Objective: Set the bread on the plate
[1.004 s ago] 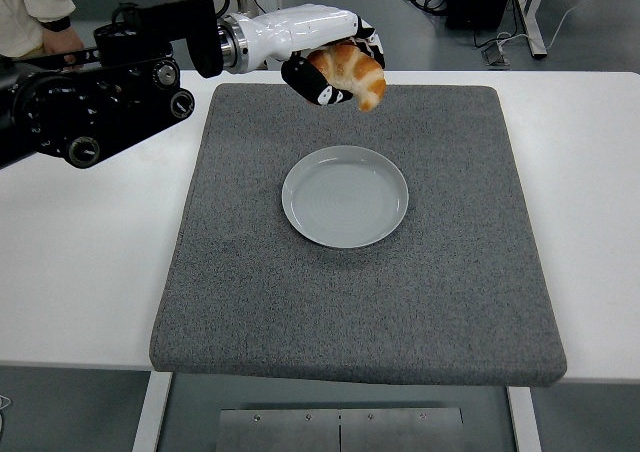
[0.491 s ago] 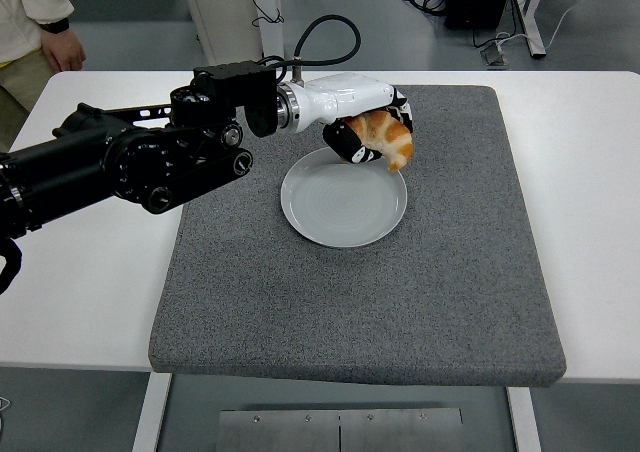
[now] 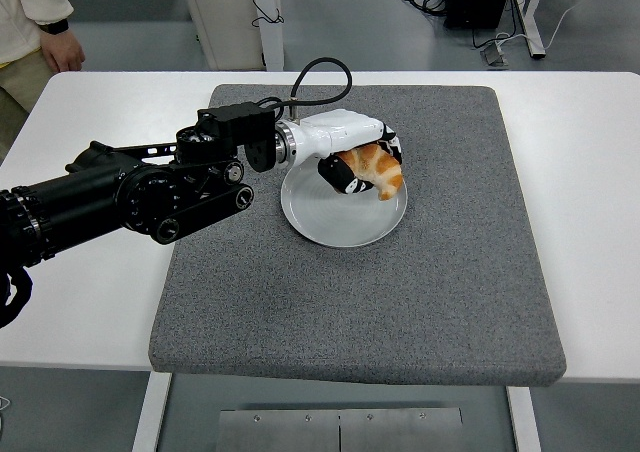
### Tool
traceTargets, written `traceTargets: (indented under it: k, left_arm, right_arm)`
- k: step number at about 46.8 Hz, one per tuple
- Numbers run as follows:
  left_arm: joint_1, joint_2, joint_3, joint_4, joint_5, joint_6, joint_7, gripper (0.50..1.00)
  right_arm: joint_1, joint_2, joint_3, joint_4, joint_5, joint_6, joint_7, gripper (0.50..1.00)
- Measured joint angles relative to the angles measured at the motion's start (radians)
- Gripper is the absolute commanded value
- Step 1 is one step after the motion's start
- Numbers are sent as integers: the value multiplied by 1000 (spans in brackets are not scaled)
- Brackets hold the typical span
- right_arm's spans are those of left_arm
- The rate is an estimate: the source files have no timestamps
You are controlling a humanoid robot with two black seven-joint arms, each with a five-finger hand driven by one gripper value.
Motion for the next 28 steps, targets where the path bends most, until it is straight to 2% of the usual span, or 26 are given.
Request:
traceTargets:
  k: [28]
  left_arm:
    - [55, -1, 1, 11, 27, 11, 0, 500]
  right_arm:
    - [0, 0, 0, 0, 0, 1, 0, 1000]
